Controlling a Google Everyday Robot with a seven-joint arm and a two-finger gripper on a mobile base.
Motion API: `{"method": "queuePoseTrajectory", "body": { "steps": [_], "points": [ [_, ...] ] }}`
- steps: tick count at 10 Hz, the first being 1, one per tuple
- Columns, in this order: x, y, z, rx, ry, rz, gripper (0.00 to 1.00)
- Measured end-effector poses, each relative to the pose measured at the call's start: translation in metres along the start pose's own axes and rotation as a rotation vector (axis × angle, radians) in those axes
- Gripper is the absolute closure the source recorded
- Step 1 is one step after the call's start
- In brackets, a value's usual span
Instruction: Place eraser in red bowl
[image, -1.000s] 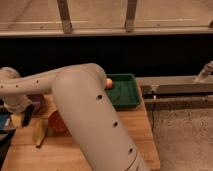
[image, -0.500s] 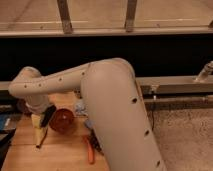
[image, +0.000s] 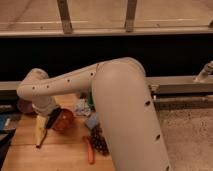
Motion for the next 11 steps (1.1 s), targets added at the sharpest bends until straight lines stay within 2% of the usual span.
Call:
{"method": "queuePoseTrajectory", "body": {
  "steps": [1,4,8,11],
  "points": [
    [-0.001,-0.002,0.002,-0.007,0.007,0.005,1.0],
    [0.0,-0.013,0.025,-0.022,0.035,0.028,1.0],
    [0.013,-0.026,0.026,-0.011,0.07,0.079,0.98],
    [0.017,-0.029,0.025,0.0,0.086,0.09,0.73]
  ]
}}
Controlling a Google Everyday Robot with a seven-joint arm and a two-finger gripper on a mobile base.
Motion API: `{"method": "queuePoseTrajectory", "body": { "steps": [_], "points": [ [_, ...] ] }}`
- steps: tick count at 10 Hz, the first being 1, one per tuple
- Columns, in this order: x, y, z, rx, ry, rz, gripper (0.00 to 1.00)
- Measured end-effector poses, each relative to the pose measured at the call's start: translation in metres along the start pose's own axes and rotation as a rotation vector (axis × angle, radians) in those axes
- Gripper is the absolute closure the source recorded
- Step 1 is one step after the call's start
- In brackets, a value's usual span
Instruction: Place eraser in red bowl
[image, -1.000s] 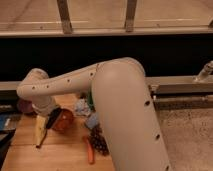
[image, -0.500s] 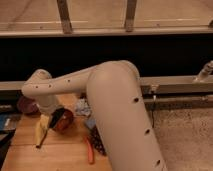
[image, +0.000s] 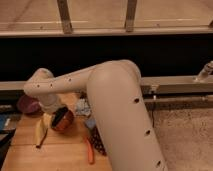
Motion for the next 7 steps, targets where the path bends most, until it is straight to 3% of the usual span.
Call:
{"method": "queuePoseTrajectory", "body": {
  "steps": [5,7],
  "points": [
    [0.003,-0.014,0.005,0.013,-0.005,0.019,0.23],
    [0.006,-0.016,0.0,0.028,-0.002,0.028,0.2]
  ]
}}
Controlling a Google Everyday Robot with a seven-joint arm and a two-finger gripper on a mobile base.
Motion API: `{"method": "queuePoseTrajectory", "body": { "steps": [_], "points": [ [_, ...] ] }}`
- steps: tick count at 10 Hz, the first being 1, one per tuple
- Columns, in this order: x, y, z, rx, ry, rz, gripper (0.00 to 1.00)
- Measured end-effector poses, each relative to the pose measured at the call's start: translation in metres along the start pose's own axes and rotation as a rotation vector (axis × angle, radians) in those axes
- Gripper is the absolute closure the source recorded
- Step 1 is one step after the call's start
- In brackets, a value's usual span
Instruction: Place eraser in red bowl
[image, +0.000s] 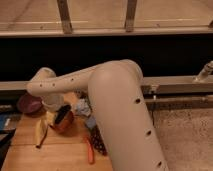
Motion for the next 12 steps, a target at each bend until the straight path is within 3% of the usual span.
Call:
{"method": "queuePoseTrajectory", "body": {
  "steps": [6,9,12],
  "points": [
    [0.001,-0.003,-0.002,0.011,0.0,0.005,0.2],
    [-0.002,-0.007,-0.012,0.037,0.003,-0.003,0.2],
    [-0.008,-0.023,-0.05,0.131,0.005,0.0,0.2]
  ]
}}
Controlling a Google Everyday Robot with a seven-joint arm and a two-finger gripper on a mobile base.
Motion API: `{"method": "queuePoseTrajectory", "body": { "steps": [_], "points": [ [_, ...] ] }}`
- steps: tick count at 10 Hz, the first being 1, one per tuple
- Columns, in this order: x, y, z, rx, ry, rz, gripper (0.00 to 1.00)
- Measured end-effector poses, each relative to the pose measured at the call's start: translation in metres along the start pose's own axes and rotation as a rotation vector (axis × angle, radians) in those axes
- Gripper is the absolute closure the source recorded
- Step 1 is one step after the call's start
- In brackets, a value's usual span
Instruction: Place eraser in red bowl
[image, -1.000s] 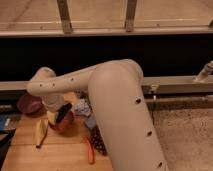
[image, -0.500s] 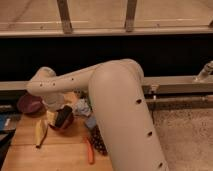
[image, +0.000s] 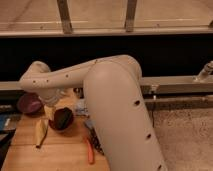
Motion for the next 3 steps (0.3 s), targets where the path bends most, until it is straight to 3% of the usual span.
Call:
{"method": "queuePoseTrajectory", "body": {
  "steps": [2,3],
  "points": [
    [0.0037,-0.0169,-0.0193,0.046,-0.019,0.034,0.2],
    [0.0029,-0.0162,-0.0193,0.044,-0.022,0.035,0.2]
  ]
}}
